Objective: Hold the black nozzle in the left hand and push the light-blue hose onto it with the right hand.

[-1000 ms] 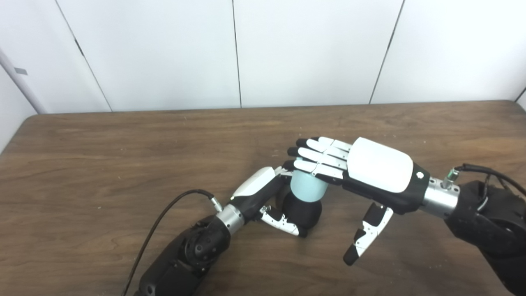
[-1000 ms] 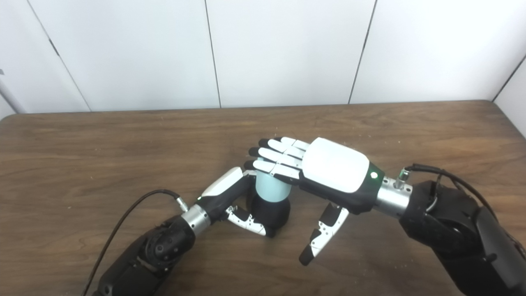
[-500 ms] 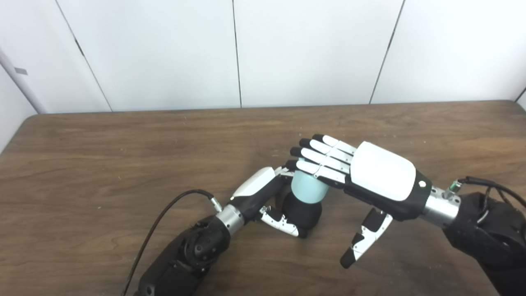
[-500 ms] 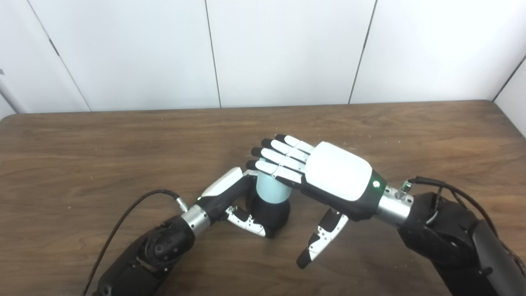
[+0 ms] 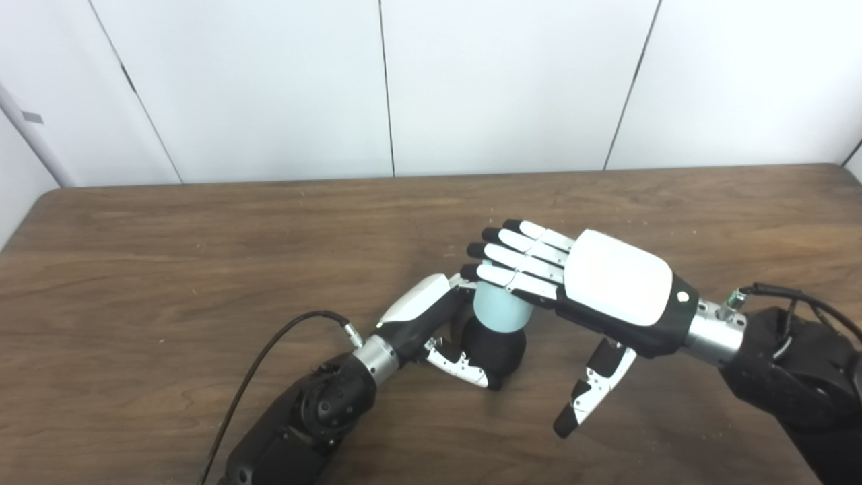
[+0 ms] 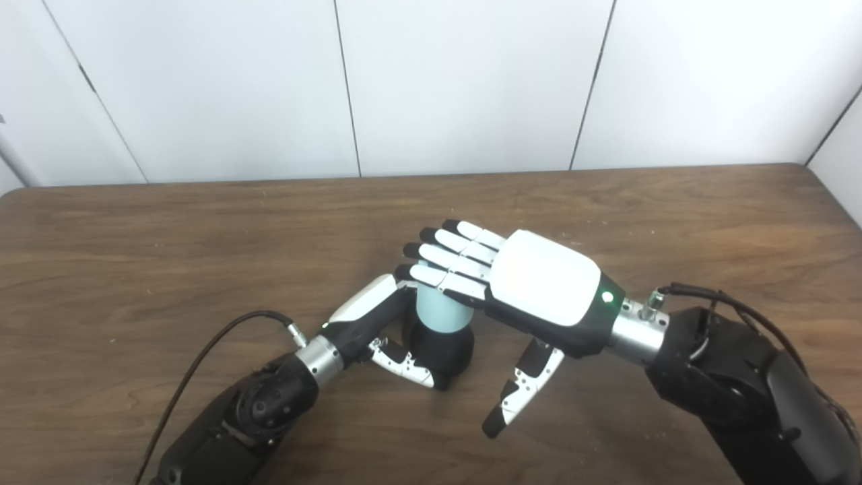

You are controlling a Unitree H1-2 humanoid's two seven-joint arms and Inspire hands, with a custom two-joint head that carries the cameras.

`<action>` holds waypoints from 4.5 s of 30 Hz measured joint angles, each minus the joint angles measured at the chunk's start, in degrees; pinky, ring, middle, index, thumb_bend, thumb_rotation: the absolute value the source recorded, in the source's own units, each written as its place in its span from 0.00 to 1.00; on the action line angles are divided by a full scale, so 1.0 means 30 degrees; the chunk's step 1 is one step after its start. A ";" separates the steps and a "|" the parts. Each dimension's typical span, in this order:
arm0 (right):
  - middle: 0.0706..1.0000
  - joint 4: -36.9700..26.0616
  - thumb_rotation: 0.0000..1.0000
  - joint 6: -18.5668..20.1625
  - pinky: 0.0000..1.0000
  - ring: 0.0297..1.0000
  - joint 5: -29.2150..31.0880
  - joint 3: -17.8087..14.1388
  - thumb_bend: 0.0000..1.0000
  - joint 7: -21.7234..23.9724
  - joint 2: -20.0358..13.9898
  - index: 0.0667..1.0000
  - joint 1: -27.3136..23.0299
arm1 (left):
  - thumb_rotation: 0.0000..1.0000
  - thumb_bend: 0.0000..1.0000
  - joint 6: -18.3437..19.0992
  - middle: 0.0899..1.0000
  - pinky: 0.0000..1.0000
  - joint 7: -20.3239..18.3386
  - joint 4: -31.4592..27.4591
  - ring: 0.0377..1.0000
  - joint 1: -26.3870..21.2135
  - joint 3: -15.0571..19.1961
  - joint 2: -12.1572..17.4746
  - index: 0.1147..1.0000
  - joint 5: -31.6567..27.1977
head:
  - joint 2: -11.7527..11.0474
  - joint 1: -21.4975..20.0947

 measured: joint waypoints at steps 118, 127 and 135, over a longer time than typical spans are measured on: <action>0.99 0.0050 0.69 -0.0513 0.99 1.00 -0.0405 0.1254 0.81 0.0215 -0.0632 0.93 -0.1155 | 0.06 0.52 0.0221 0.80 1.00 -0.0113 -0.0250 0.99 0.0025 -0.0073 0.0123 0.41 -0.0005 | 0.0293 -0.0029; 0.99 0.0416 0.66 0.0615 0.98 1.00 0.2255 0.1303 0.85 0.1129 -0.0676 0.93 -0.1465 | 0.06 0.52 0.0225 0.80 1.00 -0.0115 -0.0249 0.99 0.0029 -0.0073 0.0129 0.41 0.0000 | 0.0293 -0.0029; 0.98 0.0867 0.66 0.0936 0.97 1.00 0.3520 0.1326 0.86 0.1545 -0.0686 0.92 -0.1825 | 0.06 0.52 0.0225 0.80 1.00 -0.0115 -0.0251 0.99 0.0029 -0.0072 0.0130 0.41 0.0000 | 0.0293 -0.0029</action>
